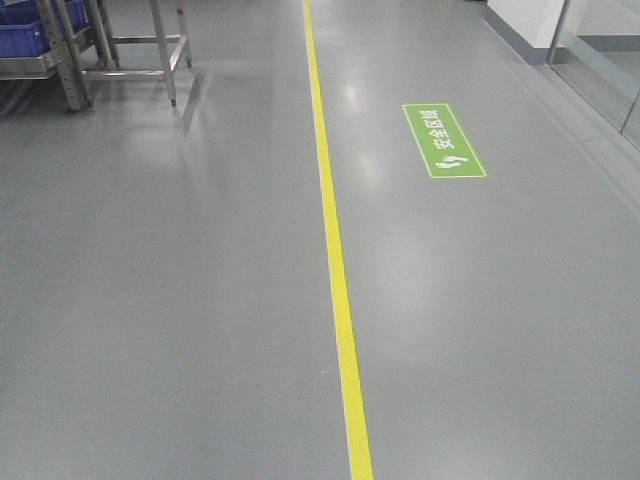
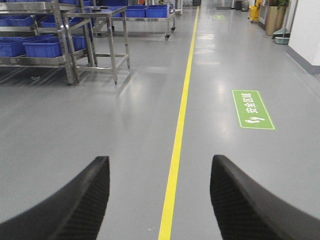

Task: Move and align brake pads A on conveyor
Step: 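Drive along the yellow floor line toward the blue bin racks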

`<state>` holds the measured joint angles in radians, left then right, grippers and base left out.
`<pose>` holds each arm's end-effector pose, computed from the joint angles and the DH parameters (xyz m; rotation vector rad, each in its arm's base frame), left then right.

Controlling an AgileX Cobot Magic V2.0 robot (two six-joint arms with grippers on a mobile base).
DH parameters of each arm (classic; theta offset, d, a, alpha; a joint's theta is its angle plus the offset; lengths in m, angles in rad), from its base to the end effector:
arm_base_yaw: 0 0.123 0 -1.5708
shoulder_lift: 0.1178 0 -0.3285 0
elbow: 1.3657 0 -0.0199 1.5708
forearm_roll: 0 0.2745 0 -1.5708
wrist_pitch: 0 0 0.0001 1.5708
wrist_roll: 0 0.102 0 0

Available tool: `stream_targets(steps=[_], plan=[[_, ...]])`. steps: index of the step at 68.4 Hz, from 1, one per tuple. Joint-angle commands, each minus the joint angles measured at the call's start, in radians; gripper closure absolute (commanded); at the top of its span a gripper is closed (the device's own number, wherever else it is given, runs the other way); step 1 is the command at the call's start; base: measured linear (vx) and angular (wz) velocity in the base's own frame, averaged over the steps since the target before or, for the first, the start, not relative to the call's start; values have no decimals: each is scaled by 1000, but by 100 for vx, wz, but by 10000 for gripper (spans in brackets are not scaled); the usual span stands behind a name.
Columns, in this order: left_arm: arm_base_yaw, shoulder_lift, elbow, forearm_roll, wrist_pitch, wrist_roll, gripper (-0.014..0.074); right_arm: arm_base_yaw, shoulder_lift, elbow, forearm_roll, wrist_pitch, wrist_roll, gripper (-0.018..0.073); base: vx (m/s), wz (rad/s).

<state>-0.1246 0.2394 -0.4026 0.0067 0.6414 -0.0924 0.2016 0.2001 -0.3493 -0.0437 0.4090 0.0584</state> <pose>0.0472 -0.0055 0.2862 0.0343 1.9638 -0.1350 0.0499 0.0084 0.2918 -0.1470 1.7390 0.1460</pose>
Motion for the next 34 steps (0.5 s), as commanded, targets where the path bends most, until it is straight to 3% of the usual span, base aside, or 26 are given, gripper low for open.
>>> stream_targets(steps=[1,34], plan=[[-5,12,-24,-7,-77,-2,163,-1,10,-25,-6,-75,-9,127,6,-17],[-5,12,-24,-7,-77,-2,163,-1,10,-25,-6,-75,-9,127,11,-19]])
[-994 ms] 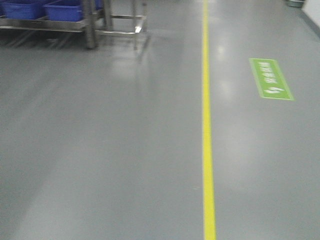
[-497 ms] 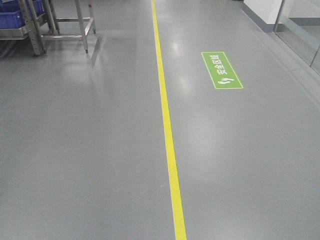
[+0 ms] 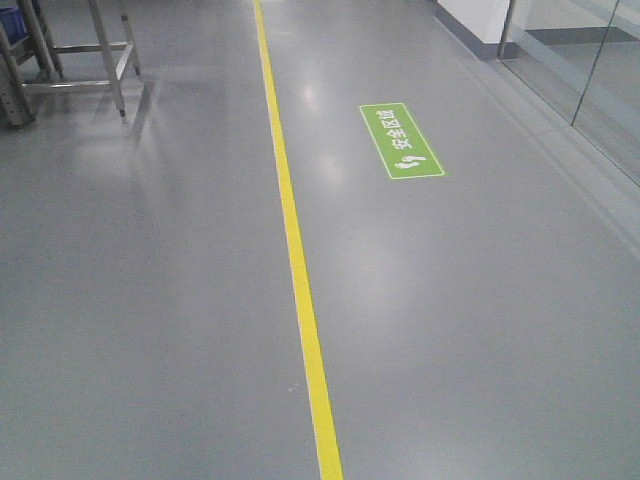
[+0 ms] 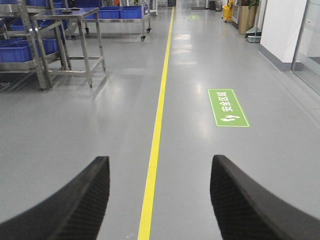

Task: Move and align brake pads A on conveyor
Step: 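Drive along the yellow floor line toward the blue bin racks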

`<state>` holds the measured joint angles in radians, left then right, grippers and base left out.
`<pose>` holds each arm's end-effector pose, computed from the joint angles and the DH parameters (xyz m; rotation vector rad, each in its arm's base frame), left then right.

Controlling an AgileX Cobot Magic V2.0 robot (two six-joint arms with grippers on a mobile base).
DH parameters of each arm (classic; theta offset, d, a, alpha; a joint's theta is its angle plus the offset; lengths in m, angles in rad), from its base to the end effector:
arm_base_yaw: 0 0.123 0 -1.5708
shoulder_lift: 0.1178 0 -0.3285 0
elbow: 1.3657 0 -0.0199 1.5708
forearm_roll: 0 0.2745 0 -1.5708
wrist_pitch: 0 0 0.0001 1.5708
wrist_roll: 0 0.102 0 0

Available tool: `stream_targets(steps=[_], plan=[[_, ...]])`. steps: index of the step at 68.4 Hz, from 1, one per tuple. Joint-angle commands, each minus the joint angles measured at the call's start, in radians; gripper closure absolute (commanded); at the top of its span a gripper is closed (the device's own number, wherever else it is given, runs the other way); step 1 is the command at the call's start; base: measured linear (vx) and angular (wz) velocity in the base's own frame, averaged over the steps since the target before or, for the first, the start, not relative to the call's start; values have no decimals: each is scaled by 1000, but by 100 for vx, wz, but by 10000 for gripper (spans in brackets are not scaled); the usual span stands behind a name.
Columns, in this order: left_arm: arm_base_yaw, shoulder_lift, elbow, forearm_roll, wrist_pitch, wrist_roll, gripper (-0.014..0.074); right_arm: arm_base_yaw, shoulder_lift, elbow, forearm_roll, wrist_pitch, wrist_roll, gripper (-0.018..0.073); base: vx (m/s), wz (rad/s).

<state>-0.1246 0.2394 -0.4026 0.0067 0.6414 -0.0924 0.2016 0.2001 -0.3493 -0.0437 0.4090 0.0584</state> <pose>0.0472 -0.0055 0.2862 0.0343 1.9638 -0.1350 0.0499 0.0084 0.2918 -0.1470 1.7390 0.1460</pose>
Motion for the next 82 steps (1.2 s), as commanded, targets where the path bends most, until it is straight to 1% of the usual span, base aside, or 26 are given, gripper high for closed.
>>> stream_targets(steps=[1,15,33,64,82], plan=[[-5,12,-24,-7,-77,-2,163,-1,10,-25,-6,-75,-9,127,19,-15],[-5,12,-24,-7,-77,-2,163,-1,10,-25,-6,-75,-9,127,25,-5],[-5,12,-24,-7,-77,-2,163,-1,10,-25,-6,-75,-9,127,39,13],[-5,12,-24,-7,-77,-2,163,-1,10,-25,-6,-75,-9,127,51,21],[-5,12,-24,-7,-77,-2,163,-1,10,-25,-6,-75,-9,127,57,4]])
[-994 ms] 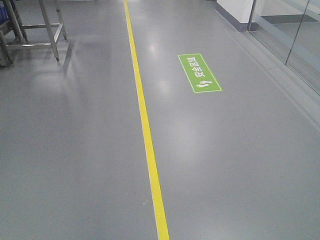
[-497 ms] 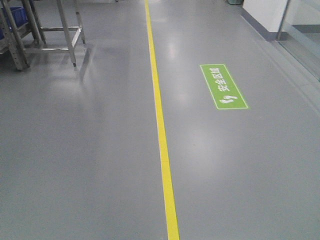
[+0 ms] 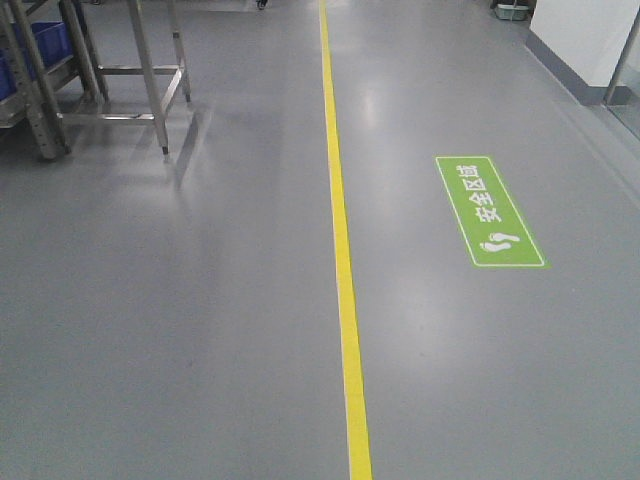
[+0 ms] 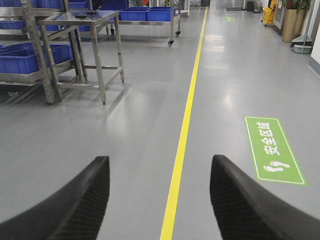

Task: Move and align brake pads A on conveyor
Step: 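Drive along the yellow floor line toward the blue bin racks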

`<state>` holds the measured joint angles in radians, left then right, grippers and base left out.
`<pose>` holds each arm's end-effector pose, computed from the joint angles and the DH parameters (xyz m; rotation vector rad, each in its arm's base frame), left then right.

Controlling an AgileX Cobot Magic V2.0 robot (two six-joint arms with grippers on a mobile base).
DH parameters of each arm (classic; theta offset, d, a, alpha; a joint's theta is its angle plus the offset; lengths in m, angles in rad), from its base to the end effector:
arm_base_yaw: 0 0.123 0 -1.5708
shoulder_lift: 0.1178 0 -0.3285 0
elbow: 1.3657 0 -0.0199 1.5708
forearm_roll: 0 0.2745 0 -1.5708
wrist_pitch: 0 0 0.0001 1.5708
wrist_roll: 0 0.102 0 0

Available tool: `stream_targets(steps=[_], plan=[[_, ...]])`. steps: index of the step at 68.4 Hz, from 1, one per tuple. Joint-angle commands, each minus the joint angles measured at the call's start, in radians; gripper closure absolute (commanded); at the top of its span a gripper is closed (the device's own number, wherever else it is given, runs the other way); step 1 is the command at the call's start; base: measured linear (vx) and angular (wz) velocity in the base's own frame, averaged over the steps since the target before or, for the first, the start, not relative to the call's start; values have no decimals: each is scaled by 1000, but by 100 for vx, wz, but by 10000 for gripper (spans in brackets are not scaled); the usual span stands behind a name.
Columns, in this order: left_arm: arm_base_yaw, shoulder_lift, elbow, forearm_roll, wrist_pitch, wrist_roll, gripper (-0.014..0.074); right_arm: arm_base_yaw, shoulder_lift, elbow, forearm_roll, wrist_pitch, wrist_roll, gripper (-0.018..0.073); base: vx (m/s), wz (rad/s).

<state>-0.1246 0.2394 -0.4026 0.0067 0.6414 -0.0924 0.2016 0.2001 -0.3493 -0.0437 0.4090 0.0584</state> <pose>0.0472 -0.0055 0.2862 0.0343 1.9638 -0.1350 0.0499 0.0084 0.2918 -0.1470 1.7390 0.1460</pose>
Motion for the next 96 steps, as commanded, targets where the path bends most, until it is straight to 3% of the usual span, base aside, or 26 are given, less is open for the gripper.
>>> stream_targets(steps=[1,38,96], plan=[[-5,12,-24,-7,-77,-2,163,-1,10,-25,-6,-75,-9,127,59,-7],[-5,12,-24,-7,-77,-2,163,-2,10,-25,-6,-75,-9,127,63,-14],[-5,12,-24,-7,-77,-2,163,-1,10,-25,-6,-75,-9,127,68,11]])
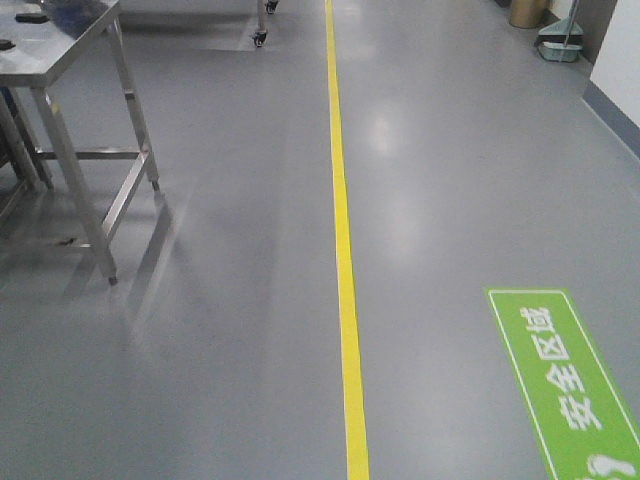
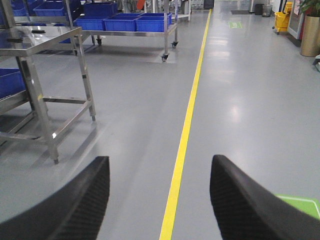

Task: Move and align brake pads A on conveyor
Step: 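Drive along the yellow floor line toward the blue bin racks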

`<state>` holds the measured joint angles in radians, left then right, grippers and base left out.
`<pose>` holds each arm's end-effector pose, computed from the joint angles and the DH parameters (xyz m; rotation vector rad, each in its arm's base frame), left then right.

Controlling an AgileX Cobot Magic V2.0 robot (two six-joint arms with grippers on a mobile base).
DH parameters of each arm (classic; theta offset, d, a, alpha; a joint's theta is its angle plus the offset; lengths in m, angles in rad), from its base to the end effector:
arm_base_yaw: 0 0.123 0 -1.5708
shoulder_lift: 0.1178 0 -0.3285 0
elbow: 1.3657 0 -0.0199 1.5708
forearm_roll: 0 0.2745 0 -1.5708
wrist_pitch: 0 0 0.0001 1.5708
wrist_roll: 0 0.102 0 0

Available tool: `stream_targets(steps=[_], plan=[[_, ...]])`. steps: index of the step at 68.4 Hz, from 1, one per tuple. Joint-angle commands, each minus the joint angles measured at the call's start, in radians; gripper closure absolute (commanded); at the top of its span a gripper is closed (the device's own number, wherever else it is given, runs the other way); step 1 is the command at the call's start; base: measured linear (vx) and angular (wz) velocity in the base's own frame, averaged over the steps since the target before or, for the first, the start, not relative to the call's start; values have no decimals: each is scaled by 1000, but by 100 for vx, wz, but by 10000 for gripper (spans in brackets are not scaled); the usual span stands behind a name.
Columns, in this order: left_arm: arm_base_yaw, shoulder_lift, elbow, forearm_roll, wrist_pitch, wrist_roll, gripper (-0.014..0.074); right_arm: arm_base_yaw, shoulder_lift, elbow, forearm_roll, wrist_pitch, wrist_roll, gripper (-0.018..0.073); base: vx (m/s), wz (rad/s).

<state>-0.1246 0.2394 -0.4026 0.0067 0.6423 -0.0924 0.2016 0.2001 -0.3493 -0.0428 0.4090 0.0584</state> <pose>0.0471 -0.0055 0.2861 0.0343 1.9647 -0.1349 0.0499 0.0084 0.2918 -0.1466 1.7390 0.1469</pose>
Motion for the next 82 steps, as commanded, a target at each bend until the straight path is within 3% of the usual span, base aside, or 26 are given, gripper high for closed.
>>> stream_targets(steps=[1,82], plan=[[-5,12,-24,-7,-78,-2,163,-1,10,-25,-7,-75,-9,127,71,1],[-5,12,-24,-7,-78,-2,163,-1,10,-25,-6,-75,-9,127,72,-1]])
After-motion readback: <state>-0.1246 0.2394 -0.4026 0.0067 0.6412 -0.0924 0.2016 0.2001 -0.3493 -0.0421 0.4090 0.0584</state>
